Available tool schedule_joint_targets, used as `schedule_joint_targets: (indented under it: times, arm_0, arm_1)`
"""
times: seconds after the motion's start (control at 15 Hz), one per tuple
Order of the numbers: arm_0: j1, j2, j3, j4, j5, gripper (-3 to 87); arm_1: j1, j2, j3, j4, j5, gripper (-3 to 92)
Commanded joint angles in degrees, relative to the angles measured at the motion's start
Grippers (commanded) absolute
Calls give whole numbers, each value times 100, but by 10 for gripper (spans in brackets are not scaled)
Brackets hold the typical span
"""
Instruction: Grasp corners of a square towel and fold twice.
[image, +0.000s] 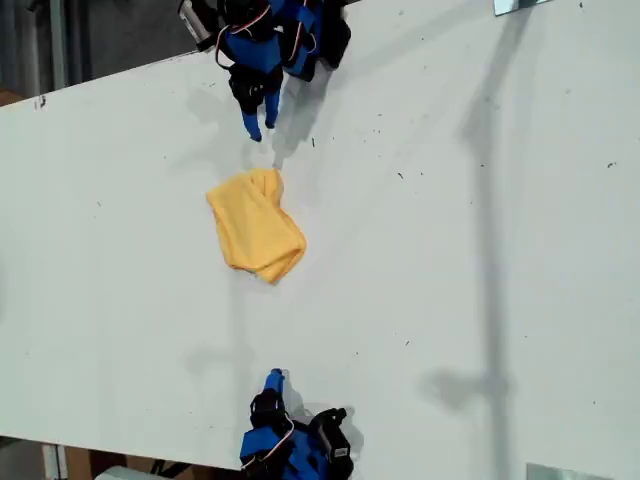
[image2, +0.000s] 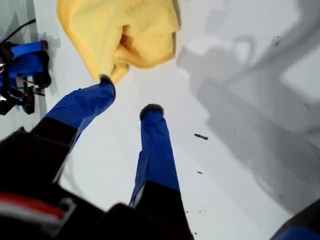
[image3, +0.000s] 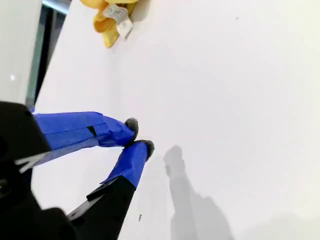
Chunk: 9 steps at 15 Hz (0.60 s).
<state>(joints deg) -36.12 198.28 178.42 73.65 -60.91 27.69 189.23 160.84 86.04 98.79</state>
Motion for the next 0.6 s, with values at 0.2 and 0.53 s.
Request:
schedule_joint_targets:
  times: [0.2,0.53]
  arm_0:
    - [132,44,35,35,360,43]
    - [141,44,35,44,352,43]
  arm_1:
    - [-18,-44,-70,114,-149,166]
    - [-18,-44,-70,114,-149,166]
